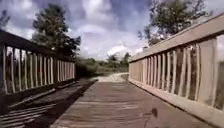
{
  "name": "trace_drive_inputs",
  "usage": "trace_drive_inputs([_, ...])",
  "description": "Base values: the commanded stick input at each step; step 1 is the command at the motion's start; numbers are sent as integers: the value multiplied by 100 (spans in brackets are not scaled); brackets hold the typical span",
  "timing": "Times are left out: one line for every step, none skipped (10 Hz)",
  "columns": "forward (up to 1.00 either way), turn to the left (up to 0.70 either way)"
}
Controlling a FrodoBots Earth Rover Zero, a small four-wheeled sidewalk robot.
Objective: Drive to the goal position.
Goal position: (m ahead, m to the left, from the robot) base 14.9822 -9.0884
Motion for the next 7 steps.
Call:
trace_drive_inputs([100, 0])
trace_drive_inputs([100, 0])
trace_drive_inputs([100, 0])
trace_drive_inputs([100, 0])
trace_drive_inputs([100, 0])
trace_drive_inputs([100, 0])
trace_drive_inputs([100, 0])
